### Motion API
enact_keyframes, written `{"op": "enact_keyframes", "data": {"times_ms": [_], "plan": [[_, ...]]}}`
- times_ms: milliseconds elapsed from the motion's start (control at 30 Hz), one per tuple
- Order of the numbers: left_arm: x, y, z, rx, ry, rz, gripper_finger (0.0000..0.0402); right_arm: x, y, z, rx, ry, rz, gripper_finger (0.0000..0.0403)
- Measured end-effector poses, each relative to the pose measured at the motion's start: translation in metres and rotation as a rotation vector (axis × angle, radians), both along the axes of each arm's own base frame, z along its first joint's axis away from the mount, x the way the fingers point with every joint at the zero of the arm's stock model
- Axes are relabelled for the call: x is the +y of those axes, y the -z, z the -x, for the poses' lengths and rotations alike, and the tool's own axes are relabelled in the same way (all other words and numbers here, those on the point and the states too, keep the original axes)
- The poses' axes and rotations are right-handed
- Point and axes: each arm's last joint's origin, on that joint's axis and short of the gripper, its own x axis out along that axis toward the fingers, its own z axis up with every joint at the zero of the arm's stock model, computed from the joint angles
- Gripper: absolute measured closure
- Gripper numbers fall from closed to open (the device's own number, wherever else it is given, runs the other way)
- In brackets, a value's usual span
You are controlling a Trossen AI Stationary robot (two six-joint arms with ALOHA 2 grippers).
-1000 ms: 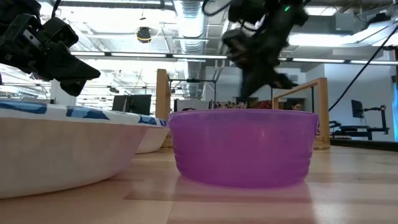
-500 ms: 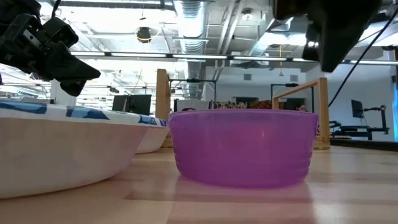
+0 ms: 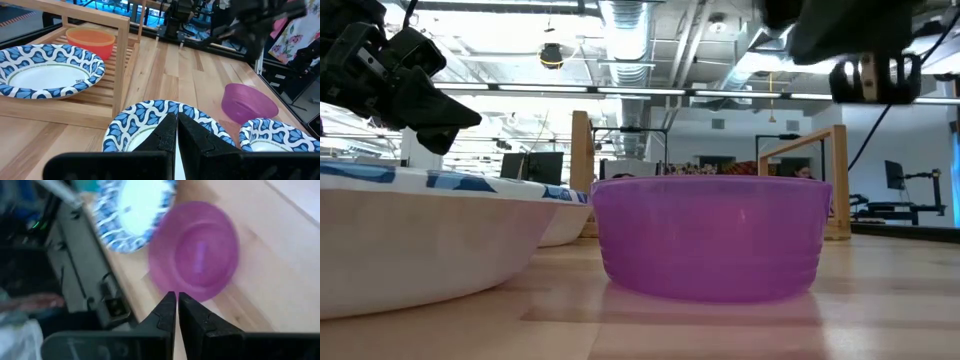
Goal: Place and stack bowls onto a shelf
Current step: Stack the purple transparent bowl on top of the yellow transparent bowl on the shelf
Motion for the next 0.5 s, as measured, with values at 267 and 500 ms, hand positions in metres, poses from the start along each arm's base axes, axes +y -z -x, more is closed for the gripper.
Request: {"op": "enact_keyframes", "data": {"times_ms": [267, 500], "plan": [[0.0, 0.0, 0.0, 0.0, 0.001, 0.0, 0.0401, -0.011, 0.002, -0.03, 0.13, 0.104, -0.092, 0.032], [0.0, 0.0, 0.0, 0.003, 0.001, 0.0, 0.0402, -0.011, 0.009, -0.053, 0.353, 0.063, 0.016, 0.0267]]}}
